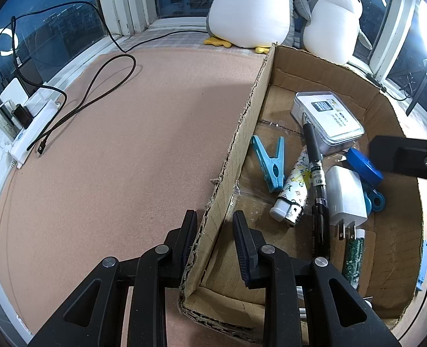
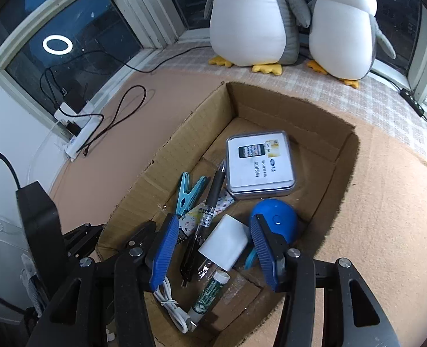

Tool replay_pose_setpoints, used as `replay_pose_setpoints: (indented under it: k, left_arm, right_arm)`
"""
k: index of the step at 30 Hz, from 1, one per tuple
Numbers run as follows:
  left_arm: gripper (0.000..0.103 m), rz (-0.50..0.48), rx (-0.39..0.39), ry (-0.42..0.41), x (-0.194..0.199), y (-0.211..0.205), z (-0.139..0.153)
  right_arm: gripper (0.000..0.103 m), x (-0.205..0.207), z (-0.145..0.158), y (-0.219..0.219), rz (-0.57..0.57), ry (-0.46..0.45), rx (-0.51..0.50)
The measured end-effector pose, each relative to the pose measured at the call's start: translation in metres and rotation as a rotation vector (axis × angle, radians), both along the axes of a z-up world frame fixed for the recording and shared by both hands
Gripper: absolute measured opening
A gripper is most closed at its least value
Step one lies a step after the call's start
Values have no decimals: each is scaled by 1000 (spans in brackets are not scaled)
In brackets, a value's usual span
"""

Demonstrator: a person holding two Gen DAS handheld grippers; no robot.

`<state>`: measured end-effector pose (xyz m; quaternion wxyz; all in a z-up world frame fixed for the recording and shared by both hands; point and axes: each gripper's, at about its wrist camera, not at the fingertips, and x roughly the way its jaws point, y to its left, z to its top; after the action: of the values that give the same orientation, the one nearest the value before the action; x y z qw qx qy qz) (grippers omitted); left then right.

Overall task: Organize rigid objects
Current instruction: 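Carry the black pen into the box and open the right gripper, then move the right gripper back to the light blue phone stand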

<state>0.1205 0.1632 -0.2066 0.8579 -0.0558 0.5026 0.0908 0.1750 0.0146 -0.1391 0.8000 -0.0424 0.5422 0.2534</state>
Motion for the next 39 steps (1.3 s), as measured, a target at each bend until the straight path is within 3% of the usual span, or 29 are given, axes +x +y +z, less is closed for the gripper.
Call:
replay_pose_setpoints:
  k: [13,16,24,31,39]
  left_arm:
    - [28,0,0,-1,0,0,0]
    - [28,-2,2,0,0,0,0]
    - [28,-6,13,1,1,-2,-1]
    - [28,-7,12,-2,0,-4,-1]
    - [28,-16,-4,-8,-1,0,-1]
  right_arm:
    - [49,-40,43,-76,-64,-100,32]
    - [59,-55,49,-105,-98,-89,52]
    - [61,-97,54,-190,-286,-75,46]
    - [61,-109,11,-233,-465,65,58]
    - [54,-99,-39,-242,-542,189,34]
